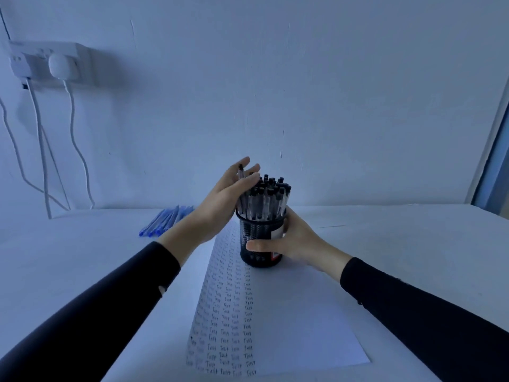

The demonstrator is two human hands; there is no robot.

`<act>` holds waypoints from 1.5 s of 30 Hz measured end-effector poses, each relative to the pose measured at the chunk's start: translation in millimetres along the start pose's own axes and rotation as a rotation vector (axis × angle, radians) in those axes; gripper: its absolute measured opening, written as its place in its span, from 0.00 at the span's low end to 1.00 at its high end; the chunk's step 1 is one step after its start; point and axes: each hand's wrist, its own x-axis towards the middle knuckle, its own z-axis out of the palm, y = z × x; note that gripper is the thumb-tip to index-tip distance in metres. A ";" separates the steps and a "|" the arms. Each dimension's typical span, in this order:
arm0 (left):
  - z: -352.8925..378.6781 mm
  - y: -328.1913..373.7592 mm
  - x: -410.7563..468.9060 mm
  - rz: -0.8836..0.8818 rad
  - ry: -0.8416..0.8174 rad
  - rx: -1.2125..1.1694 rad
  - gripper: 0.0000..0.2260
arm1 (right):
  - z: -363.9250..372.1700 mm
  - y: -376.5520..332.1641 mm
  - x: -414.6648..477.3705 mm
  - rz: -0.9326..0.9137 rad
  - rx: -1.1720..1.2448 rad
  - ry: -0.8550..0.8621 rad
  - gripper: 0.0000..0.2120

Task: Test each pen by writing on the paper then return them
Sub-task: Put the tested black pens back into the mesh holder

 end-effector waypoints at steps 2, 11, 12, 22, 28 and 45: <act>8.5 6.9 -5.6 -0.033 -0.049 0.124 0.40 | 4.6 -1.7 -0.1 -0.002 -0.001 -0.002 0.41; 11.3 21.1 -2.7 -0.234 -0.061 -0.107 0.18 | 2.4 -2.2 -2.8 0.002 0.066 -0.034 0.34; 11.6 22.2 -2.8 -0.226 -0.052 -0.107 0.16 | 2.2 -1.1 -1.8 -0.002 0.071 -0.042 0.34; -9.7 58.0 25.2 0.062 -0.053 0.738 0.07 | 2.0 6.5 4.1 -0.019 0.068 -0.048 0.35; -16.1 69.2 34.9 0.084 -0.222 0.846 0.07 | 0.0 6.1 5.1 -0.003 0.057 -0.051 0.36; -8.2 -1.9 8.3 0.207 0.034 0.604 0.21 | -26.5 -8.7 5.4 -0.014 0.083 0.012 0.34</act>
